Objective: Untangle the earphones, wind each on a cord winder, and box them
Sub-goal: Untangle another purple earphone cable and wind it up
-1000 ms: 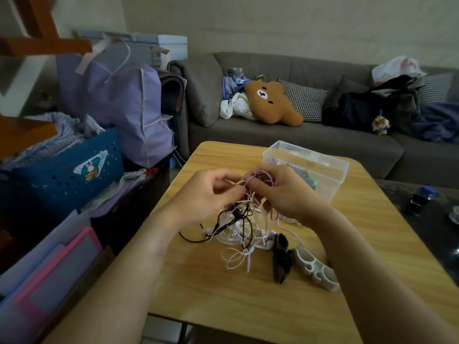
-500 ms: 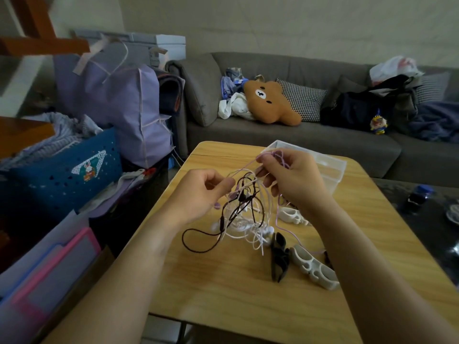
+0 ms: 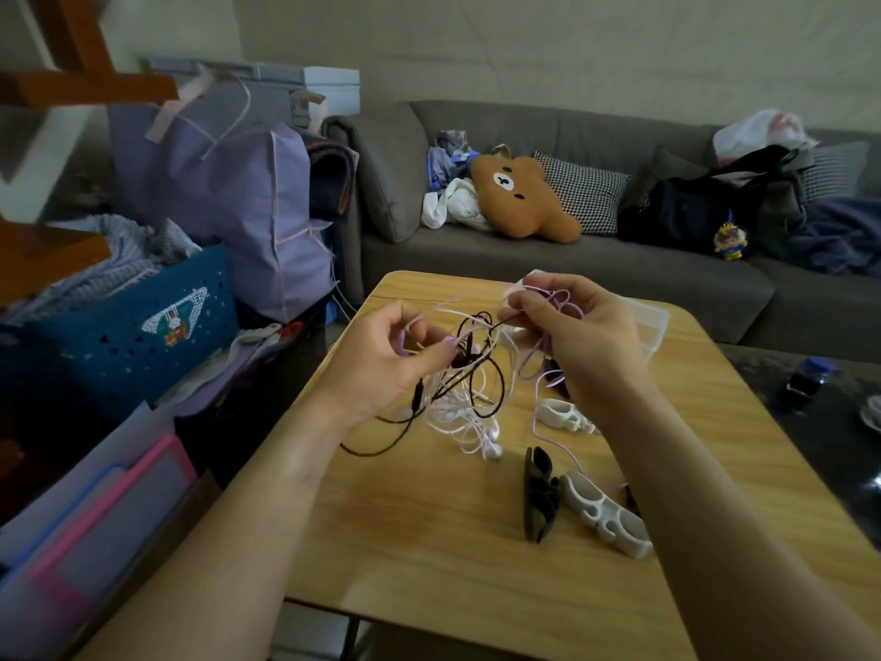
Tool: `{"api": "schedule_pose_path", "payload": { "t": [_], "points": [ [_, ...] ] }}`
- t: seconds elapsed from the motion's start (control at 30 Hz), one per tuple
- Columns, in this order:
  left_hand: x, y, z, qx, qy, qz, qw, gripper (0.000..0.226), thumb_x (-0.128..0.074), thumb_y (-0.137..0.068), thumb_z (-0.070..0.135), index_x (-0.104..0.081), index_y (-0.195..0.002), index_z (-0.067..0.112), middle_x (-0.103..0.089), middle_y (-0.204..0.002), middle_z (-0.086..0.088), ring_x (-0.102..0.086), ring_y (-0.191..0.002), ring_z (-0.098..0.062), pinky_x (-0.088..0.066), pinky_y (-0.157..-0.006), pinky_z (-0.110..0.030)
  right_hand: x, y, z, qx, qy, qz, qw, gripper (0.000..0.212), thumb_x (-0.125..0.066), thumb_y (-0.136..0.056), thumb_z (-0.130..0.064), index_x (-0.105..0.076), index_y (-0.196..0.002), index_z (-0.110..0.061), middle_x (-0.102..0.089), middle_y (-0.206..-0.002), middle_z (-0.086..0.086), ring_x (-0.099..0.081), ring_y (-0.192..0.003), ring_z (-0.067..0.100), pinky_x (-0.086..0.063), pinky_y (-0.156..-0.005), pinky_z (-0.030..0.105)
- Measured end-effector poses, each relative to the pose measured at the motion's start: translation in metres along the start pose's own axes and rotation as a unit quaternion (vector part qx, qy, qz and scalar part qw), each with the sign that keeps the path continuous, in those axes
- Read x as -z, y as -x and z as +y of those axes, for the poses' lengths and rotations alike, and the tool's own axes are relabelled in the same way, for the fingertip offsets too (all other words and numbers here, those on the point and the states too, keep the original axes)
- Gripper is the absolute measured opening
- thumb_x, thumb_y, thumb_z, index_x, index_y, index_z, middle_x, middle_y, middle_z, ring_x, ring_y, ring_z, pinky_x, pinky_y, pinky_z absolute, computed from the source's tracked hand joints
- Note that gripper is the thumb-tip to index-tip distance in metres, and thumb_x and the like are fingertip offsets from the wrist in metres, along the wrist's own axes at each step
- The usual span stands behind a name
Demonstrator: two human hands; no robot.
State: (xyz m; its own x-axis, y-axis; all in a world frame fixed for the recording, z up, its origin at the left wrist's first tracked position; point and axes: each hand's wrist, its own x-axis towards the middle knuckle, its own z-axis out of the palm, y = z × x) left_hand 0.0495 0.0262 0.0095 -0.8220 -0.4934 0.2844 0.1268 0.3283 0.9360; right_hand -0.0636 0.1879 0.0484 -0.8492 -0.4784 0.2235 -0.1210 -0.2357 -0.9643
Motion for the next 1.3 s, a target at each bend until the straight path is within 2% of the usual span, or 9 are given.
{"api": "schedule_pose_path", "payload": {
  "t": [0.2,0.33,0.53,0.67,0.8,0.87,1.03,1.17,1.3],
  "points": [
    [-0.004,-0.002,-0.008,-0.003,0.013,-0.033,0.999,0.041,-0.078,-0.079,-0.004,-0.051,-0.110,-0.002,-0.075,-0.102,-0.010,-0.072,-0.097,-0.028,-0.056,-0.090,-0.045,-0.005,0.001,0.002,0.022,0.013,0.003,1.000,0.015,-0.056,-0.097,0.004,-0.063,-0.095,-0.009,-0.073,-0.075,0.005,-0.074,-0.075,0.020,-0.061,-0.064,0.027],
    [-0.005,-0.001,-0.008,-0.009,0.007,-0.053,0.999,0.040,-0.085,-0.072,0.004,-0.054,-0.096,0.013,-0.075,-0.103,-0.010,-0.070,-0.099,-0.038,-0.057,-0.089,-0.051,-0.006,0.000,0.007,0.041,0.105,-0.026,0.993,0.021,-0.048,-0.102,0.001,-0.061,-0.096,-0.015,-0.069,-0.092,0.012,-0.075,-0.073,0.016,-0.060,-0.058,0.026],
    [-0.008,0.006,0.007,-0.003,-0.007,-0.057,0.998,0.063,-0.091,-0.053,0.020,-0.058,-0.104,0.003,-0.074,-0.078,-0.001,-0.071,-0.071,-0.014,-0.057,-0.069,-0.027,-0.009,0.002,0.008,0.042,0.102,-0.051,0.993,0.020,-0.047,-0.103,0.000,-0.062,-0.101,-0.014,-0.072,-0.092,0.008,-0.075,-0.073,0.017,-0.060,-0.059,0.029],
    [-0.011,0.008,0.011,-0.017,0.023,-0.105,0.994,0.057,-0.088,-0.065,0.010,-0.066,-0.118,0.011,-0.077,-0.101,0.001,-0.072,-0.085,-0.011,-0.054,-0.074,-0.021,-0.010,0.004,0.006,0.037,0.046,-0.053,0.997,0.016,-0.048,-0.103,-0.002,-0.061,-0.104,-0.011,-0.072,-0.091,0.006,-0.075,-0.075,0.023,-0.060,-0.061,0.032],
    [-0.008,0.007,0.008,-0.031,-0.023,-0.064,0.997,0.044,-0.089,-0.061,0.033,-0.075,-0.099,0.016,-0.077,-0.090,-0.004,-0.072,-0.079,-0.022,-0.058,-0.078,-0.039,-0.011,0.005,0.004,0.012,-0.018,-0.018,1.000,0.012,-0.048,-0.103,-0.001,-0.057,-0.112,-0.003,-0.067,-0.087,0.008,-0.072,-0.064,0.016,-0.058,-0.053,0.028],
    [-0.007,0.006,0.007,-0.035,-0.042,-0.031,0.998,0.040,-0.088,-0.055,0.044,-0.074,-0.086,0.022,-0.073,-0.081,-0.003,-0.064,-0.069,-0.020,-0.052,-0.073,-0.039,-0.010,0.004,0.004,-0.020,-0.050,0.006,0.999,0.014,-0.047,-0.103,0.000,-0.055,-0.115,-0.002,-0.066,-0.088,0.011,-0.071,-0.062,0.017,-0.057,-0.051,0.028],
    [-0.005,0.005,0.008,-0.056,-0.021,-0.017,0.998,0.039,-0.089,-0.056,0.045,-0.069,-0.078,0.020,-0.069,-0.079,-0.010,-0.066,-0.073,-0.032,-0.055,-0.077,-0.055,-0.006,0.001,0.005,-0.104,-0.105,0.021,0.989,0.029,-0.052,-0.098,0.003,-0.052,-0.127,0.006,-0.067,-0.090,0.026,-0.070,-0.062,0.025,-0.053,-0.050,0.028],
    [-0.006,0.005,0.008,-0.062,-0.068,0.006,0.996,0.035,-0.085,-0.059,0.047,-0.068,-0.077,0.022,-0.071,-0.076,-0.002,-0.063,-0.069,-0.024,-0.055,-0.070,-0.041,-0.005,-0.003,0.006,-0.105,-0.086,0.022,0.990,0.031,-0.054,-0.097,0.001,-0.053,-0.128,0.006,-0.067,-0.105,0.034,-0.070,-0.063,0.024,-0.055,-0.055,0.030],
    [-0.005,0.005,0.005,-0.061,-0.094,0.018,0.994,0.029,-0.084,-0.069,0.040,-0.063,-0.076,0.022,-0.071,-0.072,0.004,-0.058,-0.064,-0.008,-0.049,-0.064,-0.030,-0.004,-0.005,0.004,-0.098,-0.077,0.024,0.992,0.026,-0.052,-0.096,0.002,-0.058,-0.121,0.001,-0.070,-0.086,0.014,-0.073,-0.068,0.023,-0.056,-0.058,0.030]
  ]
}}
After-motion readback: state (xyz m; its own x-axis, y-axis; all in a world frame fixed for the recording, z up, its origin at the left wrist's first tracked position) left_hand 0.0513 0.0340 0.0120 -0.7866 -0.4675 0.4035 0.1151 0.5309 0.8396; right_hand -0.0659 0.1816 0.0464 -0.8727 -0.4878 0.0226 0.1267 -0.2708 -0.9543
